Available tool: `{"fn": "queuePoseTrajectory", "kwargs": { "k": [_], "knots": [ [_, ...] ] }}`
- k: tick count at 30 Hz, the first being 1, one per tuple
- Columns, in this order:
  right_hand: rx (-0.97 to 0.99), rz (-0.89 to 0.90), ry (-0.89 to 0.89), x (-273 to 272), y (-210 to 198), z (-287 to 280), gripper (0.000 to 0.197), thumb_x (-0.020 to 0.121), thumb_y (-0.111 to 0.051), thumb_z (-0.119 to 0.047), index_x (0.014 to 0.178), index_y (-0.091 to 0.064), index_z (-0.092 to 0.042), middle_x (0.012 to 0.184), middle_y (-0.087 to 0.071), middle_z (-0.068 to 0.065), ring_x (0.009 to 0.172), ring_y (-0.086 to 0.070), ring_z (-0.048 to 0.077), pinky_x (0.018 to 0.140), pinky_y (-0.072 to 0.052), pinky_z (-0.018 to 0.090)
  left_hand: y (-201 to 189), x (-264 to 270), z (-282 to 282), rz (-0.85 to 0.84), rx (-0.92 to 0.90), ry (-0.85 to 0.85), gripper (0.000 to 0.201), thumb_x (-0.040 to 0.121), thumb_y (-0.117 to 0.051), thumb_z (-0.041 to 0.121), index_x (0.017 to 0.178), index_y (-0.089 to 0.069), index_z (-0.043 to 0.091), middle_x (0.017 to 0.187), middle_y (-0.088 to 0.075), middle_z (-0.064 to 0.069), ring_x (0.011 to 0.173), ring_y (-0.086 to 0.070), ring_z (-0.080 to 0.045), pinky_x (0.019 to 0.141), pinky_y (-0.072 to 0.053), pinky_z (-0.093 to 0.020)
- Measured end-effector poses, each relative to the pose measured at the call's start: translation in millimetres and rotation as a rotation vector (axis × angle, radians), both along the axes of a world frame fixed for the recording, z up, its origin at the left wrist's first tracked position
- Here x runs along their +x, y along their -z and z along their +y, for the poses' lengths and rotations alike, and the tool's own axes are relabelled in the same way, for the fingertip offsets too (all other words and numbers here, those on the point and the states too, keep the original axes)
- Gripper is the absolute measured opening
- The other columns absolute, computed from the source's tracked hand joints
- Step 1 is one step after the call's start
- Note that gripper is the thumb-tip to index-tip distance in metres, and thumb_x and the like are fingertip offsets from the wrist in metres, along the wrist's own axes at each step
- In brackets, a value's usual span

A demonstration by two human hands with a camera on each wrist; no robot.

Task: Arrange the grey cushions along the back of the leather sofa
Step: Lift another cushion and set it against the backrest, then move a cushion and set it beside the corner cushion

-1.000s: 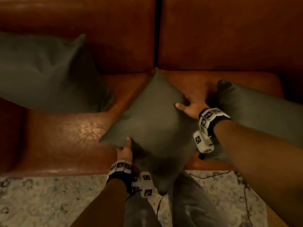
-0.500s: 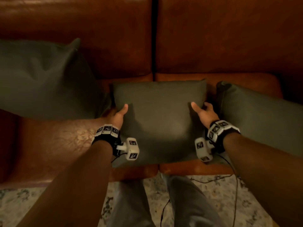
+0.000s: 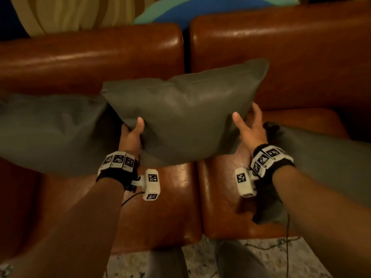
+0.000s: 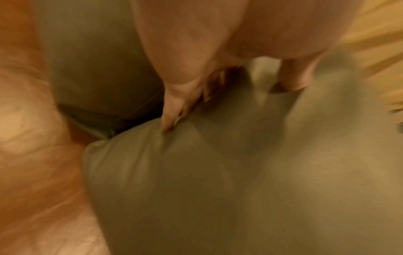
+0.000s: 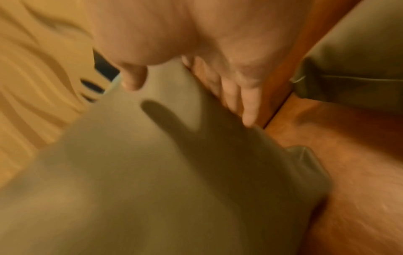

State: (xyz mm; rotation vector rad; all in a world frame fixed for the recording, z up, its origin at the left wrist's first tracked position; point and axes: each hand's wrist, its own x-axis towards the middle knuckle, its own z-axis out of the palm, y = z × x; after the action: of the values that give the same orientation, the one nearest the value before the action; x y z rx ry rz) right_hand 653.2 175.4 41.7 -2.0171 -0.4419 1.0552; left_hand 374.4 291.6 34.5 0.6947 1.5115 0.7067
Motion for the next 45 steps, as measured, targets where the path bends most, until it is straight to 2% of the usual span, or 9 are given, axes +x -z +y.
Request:
{"fn": "queuePoseTrajectory", "kwargs": {
  "k": [11, 14, 18, 21, 26, 31, 37, 41, 45],
  "knots": [
    [-0.064, 0.062, -0.088, 23.5, 12.3, -8.8, 0.077, 0.066, -0.070, -0.063, 0.132, -0.031, -0.058, 0.116, -0.062, -0.010, 0.120, -0.060, 0.025, 0.106, -0.047, 0.050, 11.4, 7.5, -6.0, -0.002, 0.004, -0.124, 0.062, 0.088, -0.059, 0.047, 0.143, -0.037, 0.027, 0.139, -0.052, -0.009, 0.119, -0.055, -0.030, 0.100, -0.046, -0.052],
    [-0.098, 0.067, -0.078, 41.3, 18.1, -49.6, 0.054, 0.081, -0.072, -0.042, 0.130, -0.048, -0.043, 0.103, -0.061, -0.012, 0.117, -0.059, 0.020, 0.104, -0.048, 0.043, 27.9, 6.2, -53.0, 0.223, -0.034, -0.226, 0.075, 0.078, -0.063, 0.060, 0.134, -0.045, 0.014, 0.139, -0.052, -0.024, 0.126, -0.052, -0.042, 0.108, -0.040, -0.058],
    [-0.134, 0.194, 0.028, 65.8, 31.2, -133.8, 0.018, 0.090, -0.065, -0.017, 0.098, -0.060, -0.033, 0.097, -0.068, 0.005, 0.083, -0.069, 0.010, 0.075, -0.053, 0.032, 32.6, 58.1, -132.2, 0.463, -0.281, 0.279, 0.040, 0.092, -0.053, 0.021, 0.129, -0.055, 0.006, 0.132, -0.059, -0.020, 0.124, -0.056, -0.037, 0.100, -0.045, -0.042],
    [-0.200, 0.273, 0.214, 80.1, 40.9, -212.9, 0.015, 0.093, -0.058, -0.005, 0.091, -0.065, -0.018, 0.071, -0.071, -0.002, 0.058, -0.066, 0.002, 0.062, -0.051, 0.025, 35.3, 139.9, -157.6, 0.485, -0.106, 0.735, 0.027, 0.087, -0.058, 0.024, 0.110, -0.067, 0.013, 0.112, -0.070, -0.013, 0.109, -0.064, -0.031, 0.097, -0.049, -0.038],
    [-0.371, 0.335, 0.697, 93.3, 65.8, -342.8, 0.025, 0.092, -0.063, -0.022, 0.103, -0.067, 0.000, 0.092, -0.071, 0.018, 0.072, -0.068, 0.021, 0.062, -0.053, 0.030, 35.8, 307.2, -155.8, 0.541, 0.342, 1.216, 0.022, 0.089, -0.059, 0.025, 0.108, -0.064, 0.015, 0.109, -0.070, -0.013, 0.110, -0.061, -0.032, 0.096, -0.046, -0.035],
    [-0.232, 0.549, 1.148, 116.5, 91.6, -383.7, 0.057, 0.088, -0.062, -0.049, 0.133, -0.049, -0.016, 0.120, -0.059, 0.013, 0.107, -0.061, 0.034, 0.091, -0.053, 0.052, 65.4, 426.6, -150.7, 0.763, 0.446, 1.652, 0.068, 0.087, -0.055, 0.051, 0.146, -0.033, 0.025, 0.155, -0.035, -0.007, 0.143, -0.032, -0.031, 0.117, -0.027, -0.049],
    [-0.169, 0.349, 1.086, 169.9, 110.6, -362.1, 0.114, 0.048, -0.069, -0.085, 0.142, -0.042, -0.027, 0.139, -0.058, 0.004, 0.126, -0.057, 0.031, 0.108, -0.044, 0.053, 94.9, 412.6, -146.6, 0.974, 0.278, 1.720, 0.094, 0.071, -0.043, 0.082, 0.150, -0.013, 0.041, 0.160, -0.028, -0.008, 0.143, -0.032, -0.038, 0.117, -0.024, -0.055],
    [-0.309, 0.063, 0.775, 223.6, 72.2, -335.3, 0.061, 0.088, -0.063, -0.042, 0.142, -0.044, -0.021, 0.144, -0.054, 0.011, 0.132, -0.051, 0.031, 0.113, -0.038, 0.040, 85.5, 336.7, -171.9, 0.443, -0.267, 1.617, 0.101, 0.060, -0.073, 0.065, 0.145, -0.039, 0.023, 0.147, -0.048, -0.004, 0.128, -0.053, -0.030, 0.108, -0.042, -0.051],
    [-0.315, -0.045, 0.456, 267.8, 39.9, -312.6, 0.019, 0.093, -0.058, -0.034, 0.108, -0.068, -0.028, 0.116, -0.070, 0.003, 0.106, -0.063, 0.021, 0.094, -0.047, 0.029, 74.3, 307.0, -180.0, 0.594, -0.287, 1.930, 0.064, 0.075, -0.075, 0.041, 0.129, -0.057, 0.013, 0.120, -0.065, -0.011, 0.099, -0.068, -0.029, 0.090, -0.054, -0.043]
  ]
}}
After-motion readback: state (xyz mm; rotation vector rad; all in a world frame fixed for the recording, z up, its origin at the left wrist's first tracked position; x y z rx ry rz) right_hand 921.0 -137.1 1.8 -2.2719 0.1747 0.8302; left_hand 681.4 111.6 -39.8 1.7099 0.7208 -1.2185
